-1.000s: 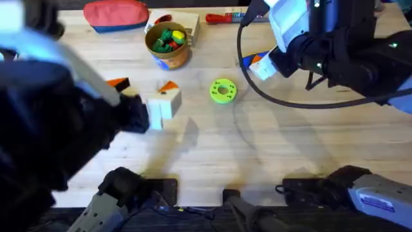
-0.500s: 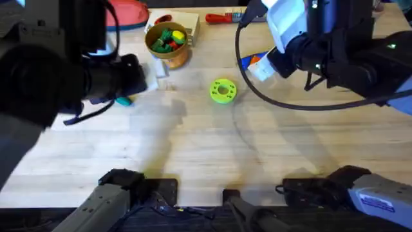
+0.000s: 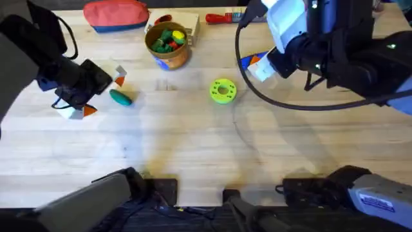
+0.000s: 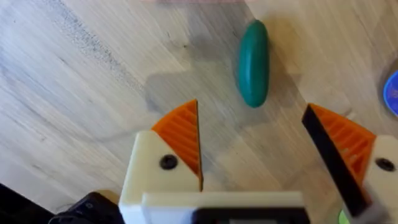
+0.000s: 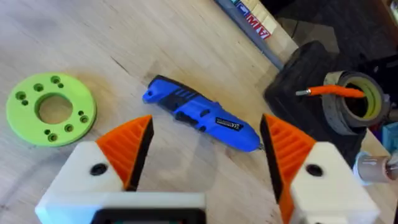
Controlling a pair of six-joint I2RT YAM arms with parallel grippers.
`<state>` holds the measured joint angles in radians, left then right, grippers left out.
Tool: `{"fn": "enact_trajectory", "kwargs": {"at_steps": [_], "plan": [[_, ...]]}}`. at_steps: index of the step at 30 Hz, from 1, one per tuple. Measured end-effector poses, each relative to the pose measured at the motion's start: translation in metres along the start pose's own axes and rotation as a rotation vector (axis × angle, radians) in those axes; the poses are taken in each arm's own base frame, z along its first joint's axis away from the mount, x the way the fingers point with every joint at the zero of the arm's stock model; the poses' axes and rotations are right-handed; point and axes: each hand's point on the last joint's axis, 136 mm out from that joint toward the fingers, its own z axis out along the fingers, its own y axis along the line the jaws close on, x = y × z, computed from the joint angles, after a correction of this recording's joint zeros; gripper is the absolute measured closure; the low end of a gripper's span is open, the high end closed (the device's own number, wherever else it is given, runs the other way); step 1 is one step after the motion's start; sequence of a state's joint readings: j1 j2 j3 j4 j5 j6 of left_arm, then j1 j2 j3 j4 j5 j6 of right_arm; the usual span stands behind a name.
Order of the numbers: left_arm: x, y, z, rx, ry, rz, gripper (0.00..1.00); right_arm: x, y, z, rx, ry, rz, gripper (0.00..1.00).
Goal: Pick up the gripper from the table and insert it into the empty holder that is missing its gripper. Then pick up a screw, insert it into the mounting hole, and use the screwdriver to tighten it. Finally, clean up the table by picking up the vegetable and placing it into the bucket.
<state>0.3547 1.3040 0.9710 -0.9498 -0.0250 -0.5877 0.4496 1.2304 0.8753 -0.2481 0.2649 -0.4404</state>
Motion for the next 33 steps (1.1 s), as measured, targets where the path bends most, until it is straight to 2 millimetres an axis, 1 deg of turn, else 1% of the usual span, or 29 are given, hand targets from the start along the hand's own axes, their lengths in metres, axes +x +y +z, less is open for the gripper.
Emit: {"fn": "enact_trajectory", "kwargs": {"at_steps": [2,5,15,19,24,25,27,29,31,32,33], "plan": [[-0.004,-0.001,0.010,-0.005,0.012,-0.028,0.015,0.000,0.000,0.000,0.000,0.000,0.000,0.010],[-0.009,-0.010,0.024,0.015,0.022,-0.044,0.015,0.000,0.000,0.000,0.000,0.000,0.000,0.010],[-0.007,-0.017,0.065,-0.001,0.103,-0.064,0.016,0.000,0.000,0.000,0.000,0.000,0.000,0.010],[-0.004,-0.016,0.076,-0.014,0.126,-0.075,0.013,0.000,0.000,0.000,0.000,0.000,0.000,0.011],[-0.004,-0.013,0.081,-0.038,0.131,-0.079,0.015,0.000,0.000,0.000,0.000,0.000,0.000,0.010],[-0.005,-0.013,0.082,-0.039,0.131,-0.082,0.059,0.000,0.000,0.000,0.000,0.000,0.000,0.010],[-0.006,-0.011,0.082,-0.049,0.128,-0.082,0.209,0.000,0.000,0.000,0.000,0.000,0.000,0.010],[-0.006,-0.009,0.083,-0.058,0.129,-0.088,0.468,0.000,0.000,0.000,0.000,0.000,0.000,0.009],[-0.006,-0.009,0.084,-0.058,0.130,-0.088,0.701,0.000,0.000,0.000,0.000,0.000,0.000,0.010],[-0.007,-0.010,0.083,-0.056,0.129,-0.090,0.846,0.000,0.000,0.000,0.000,-0.001,0.000,0.010],[-0.008,-0.010,0.082,-0.053,0.126,-0.087,0.957,0.000,0.000,0.000,0.000,0.000,0.000,0.010]]}}
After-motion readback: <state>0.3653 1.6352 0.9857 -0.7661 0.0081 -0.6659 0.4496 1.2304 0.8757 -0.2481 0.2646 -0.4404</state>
